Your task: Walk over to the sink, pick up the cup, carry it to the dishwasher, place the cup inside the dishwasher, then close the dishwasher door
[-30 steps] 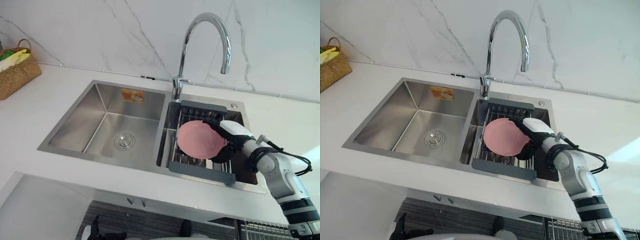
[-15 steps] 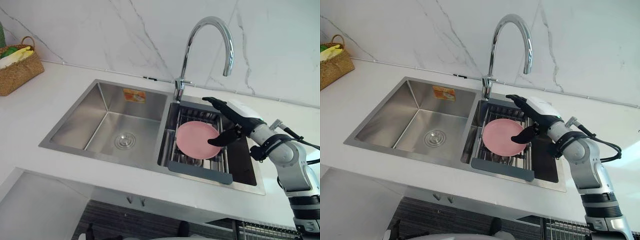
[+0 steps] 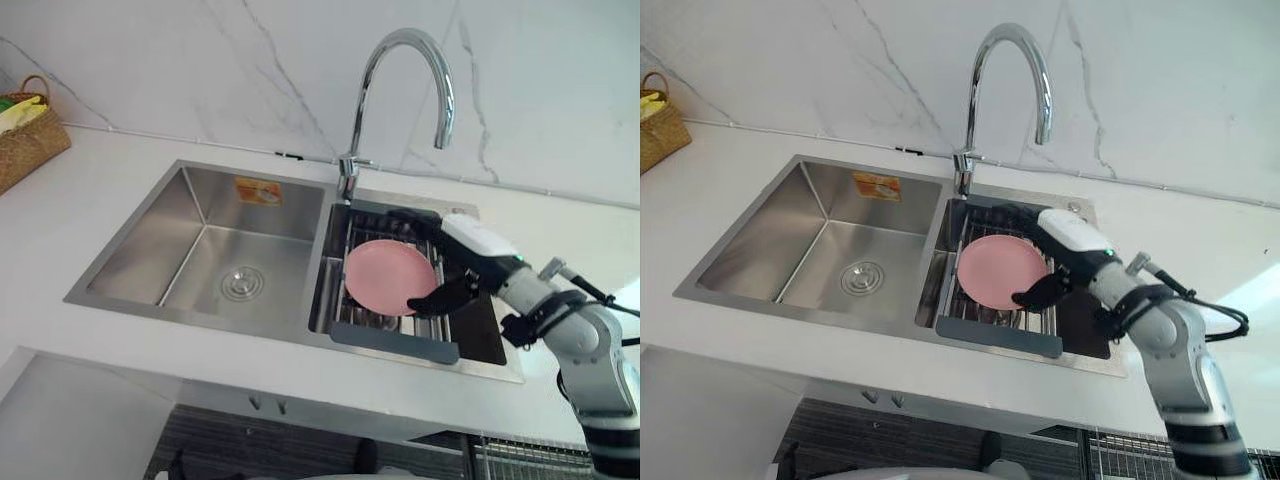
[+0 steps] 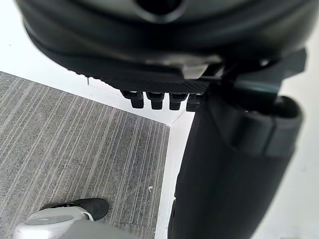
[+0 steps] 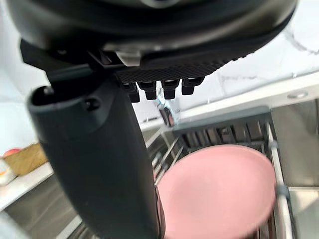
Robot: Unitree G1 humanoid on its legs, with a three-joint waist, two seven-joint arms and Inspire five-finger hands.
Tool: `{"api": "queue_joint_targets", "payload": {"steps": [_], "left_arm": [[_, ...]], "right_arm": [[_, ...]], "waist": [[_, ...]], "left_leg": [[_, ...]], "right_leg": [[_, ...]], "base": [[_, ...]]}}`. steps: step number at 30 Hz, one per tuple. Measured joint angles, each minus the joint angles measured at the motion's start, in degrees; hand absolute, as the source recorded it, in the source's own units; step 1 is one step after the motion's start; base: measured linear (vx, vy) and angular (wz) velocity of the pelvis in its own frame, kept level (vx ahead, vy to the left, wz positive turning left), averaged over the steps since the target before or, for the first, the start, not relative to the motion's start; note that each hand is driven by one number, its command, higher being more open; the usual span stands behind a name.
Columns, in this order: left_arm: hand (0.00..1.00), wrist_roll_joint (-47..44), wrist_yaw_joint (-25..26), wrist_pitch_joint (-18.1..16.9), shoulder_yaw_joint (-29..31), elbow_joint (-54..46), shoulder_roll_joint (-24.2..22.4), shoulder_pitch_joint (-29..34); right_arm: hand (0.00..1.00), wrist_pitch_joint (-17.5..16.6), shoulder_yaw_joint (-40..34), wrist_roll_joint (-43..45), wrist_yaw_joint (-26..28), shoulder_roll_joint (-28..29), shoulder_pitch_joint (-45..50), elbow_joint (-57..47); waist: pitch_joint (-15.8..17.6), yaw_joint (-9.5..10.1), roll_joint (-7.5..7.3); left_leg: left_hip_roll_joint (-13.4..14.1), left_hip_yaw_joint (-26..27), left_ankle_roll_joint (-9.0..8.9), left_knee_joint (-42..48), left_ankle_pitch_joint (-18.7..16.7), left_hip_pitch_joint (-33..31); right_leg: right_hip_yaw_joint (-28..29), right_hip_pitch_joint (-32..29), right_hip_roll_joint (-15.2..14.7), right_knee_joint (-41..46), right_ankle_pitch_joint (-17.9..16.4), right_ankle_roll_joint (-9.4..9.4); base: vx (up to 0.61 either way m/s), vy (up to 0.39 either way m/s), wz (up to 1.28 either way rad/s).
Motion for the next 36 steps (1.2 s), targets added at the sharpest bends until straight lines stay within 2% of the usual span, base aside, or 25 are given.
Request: {"api": "queue_joint_targets", "payload": {"steps": [4, 8, 13, 22, 36], "left_arm": [[1.0, 0.0, -0.1, -1.3, 2.0, 1.2, -0.2, -0.3], [1.0, 0.0, -0.1, -2.1, 2.1, 2.6, -0.3, -0.3], [1.0, 0.3, -0.1, -2.7, 2.1, 3.9, -0.4, -0.2], [1.0, 0.6, 0.0, -3.5, 2.1, 4.0, -0.7, 0.1], [1.0, 0.5, 0.1, -3.4, 1.8, 4.1, -0.7, 0.1]], "right_arm": [[1.0, -1.4, -0.4, -1.1, 3.9, 0.6, 3.0, -2.9], [1.0, -2.2, -0.4, -4.3, 4.5, 1.5, 3.7, -3.3], [1.0, -3.2, -0.4, -9.8, 0.8, 1.8, 5.2, -4.0], [1.0, -2.9, -0.6, -10.6, -5.1, 3.5, 5.7, -5.3], [1.0, -0.7, 1.2, -16.1, -6.8, 4.1, 5.5, -3.6]], "waist": [[-0.3, -0.54, 0.09], [-1.2, -0.55, 0.19], [-1.8, -0.49, 0.14], [-1.9, -0.5, 0.12], [-2.0, -0.04, 0.2]], "left_leg": [[0.1, 1.3, -0.04, 0.0, 0.0, 0.0], [0.2, 1.8, -0.09, -0.1, 0.0, 0.0], [0.2, 2.3, -0.17, -0.2, 0.0, 0.0], [0.3, 2.4, -0.3, -0.2, -0.1, 0.0], [0.2, 2.1, -0.27, -0.5, -0.1, -0.1]], "right_leg": [[-0.2, 0.0, -0.1, 0.0, 0.0, 0.04], [-0.3, 0.0, -0.2, 0.0, 0.0, 0.11], [-0.3, 0.0, -0.2, 0.0, -0.1, 0.21], [-0.4, 0.0, -0.2, 0.0, -0.2, 0.39], [-0.8, 0.0, -0.4, 0.0, -0.4, 0.56]], "base": [[0.0, 0.0, 0.0], [0.0, 0.0, 0.0], [0.0, 0.0, 0.0], [0.0, 0.0, 0.0], [0.0, 0.0, 0.0]]}}
